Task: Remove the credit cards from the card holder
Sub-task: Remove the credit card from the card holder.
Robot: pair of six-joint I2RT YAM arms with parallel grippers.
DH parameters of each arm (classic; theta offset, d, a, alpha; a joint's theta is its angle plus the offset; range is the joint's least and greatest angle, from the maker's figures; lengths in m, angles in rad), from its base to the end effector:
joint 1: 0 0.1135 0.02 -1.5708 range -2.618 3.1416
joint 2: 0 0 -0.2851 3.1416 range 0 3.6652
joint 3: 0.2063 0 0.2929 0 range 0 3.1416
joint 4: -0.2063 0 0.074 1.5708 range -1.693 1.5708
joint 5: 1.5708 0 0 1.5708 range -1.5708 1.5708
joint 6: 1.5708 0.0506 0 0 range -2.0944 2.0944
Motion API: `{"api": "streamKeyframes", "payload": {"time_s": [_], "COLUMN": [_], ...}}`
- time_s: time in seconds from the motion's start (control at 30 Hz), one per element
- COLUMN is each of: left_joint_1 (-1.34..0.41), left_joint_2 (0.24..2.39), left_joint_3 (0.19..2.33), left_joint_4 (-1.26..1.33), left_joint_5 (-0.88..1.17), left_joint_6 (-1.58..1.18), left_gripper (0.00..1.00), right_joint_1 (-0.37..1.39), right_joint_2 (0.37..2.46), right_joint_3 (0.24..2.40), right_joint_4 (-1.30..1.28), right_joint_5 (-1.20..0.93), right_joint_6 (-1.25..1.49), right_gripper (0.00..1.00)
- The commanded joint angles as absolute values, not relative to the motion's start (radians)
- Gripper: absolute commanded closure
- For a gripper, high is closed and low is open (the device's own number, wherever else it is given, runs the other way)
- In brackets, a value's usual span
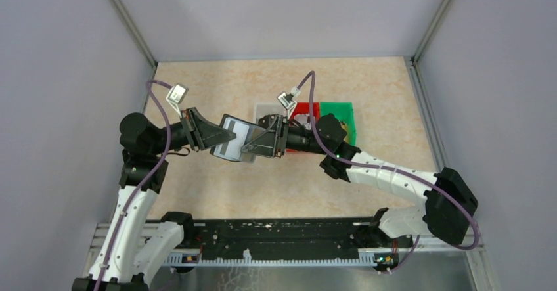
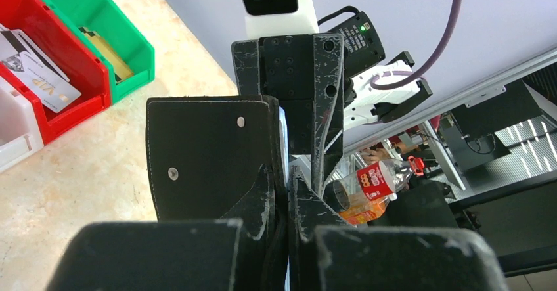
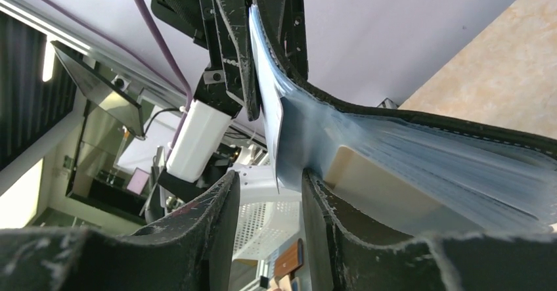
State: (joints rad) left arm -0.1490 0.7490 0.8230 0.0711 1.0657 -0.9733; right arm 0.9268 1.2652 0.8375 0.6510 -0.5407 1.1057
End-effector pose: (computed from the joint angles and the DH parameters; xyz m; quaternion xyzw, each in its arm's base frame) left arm 0.1814 -0.0720 0.4029 0.1265 0.6701 -0.6280 0.3749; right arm 0.1800 0.2831 0.3471 -0.1542 0.6175 0.7280 0.2549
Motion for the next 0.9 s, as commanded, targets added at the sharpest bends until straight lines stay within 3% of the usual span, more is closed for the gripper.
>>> {"api": "streamKeyframes", "payload": {"time_s": [0.0, 0.5, 0.77, 0.87], "left_joint_1": [-0.150, -0.150, -0.150, -0.150], "left_joint_2": [0.729, 0.708, 0.706, 0.705], "left_joint_3": [0.854, 0.856, 0.851, 0.855], "left_joint_4": [0.092, -0.082, -0.053, -0.038], "left_joint_5": [1.060, 0.975, 1.045, 1.063], "left_joint_6": [-0.962, -0.779, -0.824, -0.823], "left_gripper": [1.00, 1.00, 0.98, 0.96], "right_joint_1": [0.940, 0.940, 0.940, 0.939], "right_joint_2": [1.285, 1.350, 1.408, 1.398], "right_joint_3": [0.872, 0.876, 0.836, 0.817], "right_joint_4": [0.775, 0.946, 1.104, 1.118], "right_joint_5": [-0.532, -0.541, -0.514, -0.512], "right_joint_6": [1.144, 1.228, 1.304, 1.302], "right_gripper": [0.62, 0.78, 1.00, 1.00]}}
